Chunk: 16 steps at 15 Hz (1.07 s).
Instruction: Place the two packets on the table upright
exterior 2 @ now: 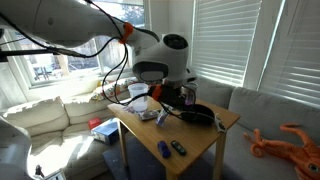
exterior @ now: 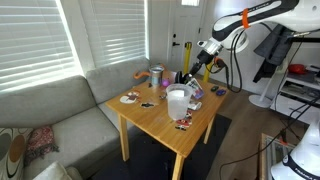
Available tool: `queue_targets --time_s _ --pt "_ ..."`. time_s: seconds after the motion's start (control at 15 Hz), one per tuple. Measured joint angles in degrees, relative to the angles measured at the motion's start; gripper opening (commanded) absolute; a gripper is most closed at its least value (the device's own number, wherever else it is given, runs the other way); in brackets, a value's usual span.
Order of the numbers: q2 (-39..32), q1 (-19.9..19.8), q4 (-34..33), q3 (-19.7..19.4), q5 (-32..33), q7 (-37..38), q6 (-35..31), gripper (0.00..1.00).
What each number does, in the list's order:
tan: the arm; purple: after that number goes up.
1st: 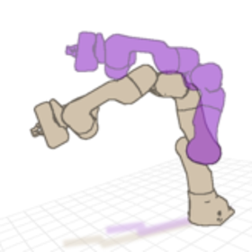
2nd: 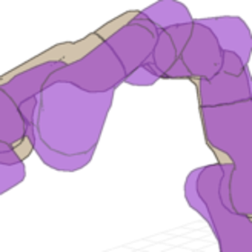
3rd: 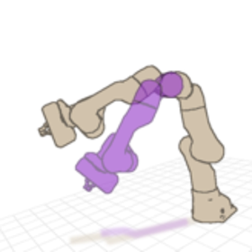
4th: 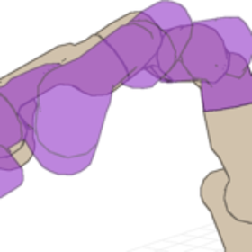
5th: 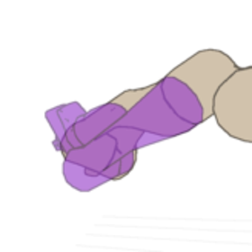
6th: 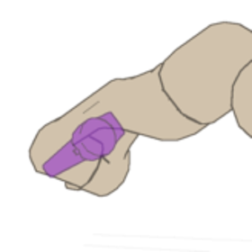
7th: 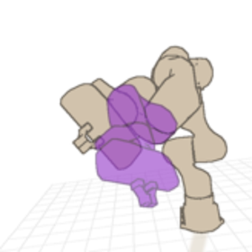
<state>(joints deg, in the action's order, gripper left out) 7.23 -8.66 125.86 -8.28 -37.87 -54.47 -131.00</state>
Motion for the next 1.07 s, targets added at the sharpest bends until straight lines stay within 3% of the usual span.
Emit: queue_targets --time_s 0.27,0.6,1.07 --pt "-0.07 0.02 -0.03 -0.04 0.07 -1.15 -0.16 0.05" --pt "0.39 0.11 -0.09 -0.9 -1.0 -12.01 -0.98 0.05" --pt "1.0 0.59 0.61 -3.28 -12.04 -30.09 0.02 0.05"
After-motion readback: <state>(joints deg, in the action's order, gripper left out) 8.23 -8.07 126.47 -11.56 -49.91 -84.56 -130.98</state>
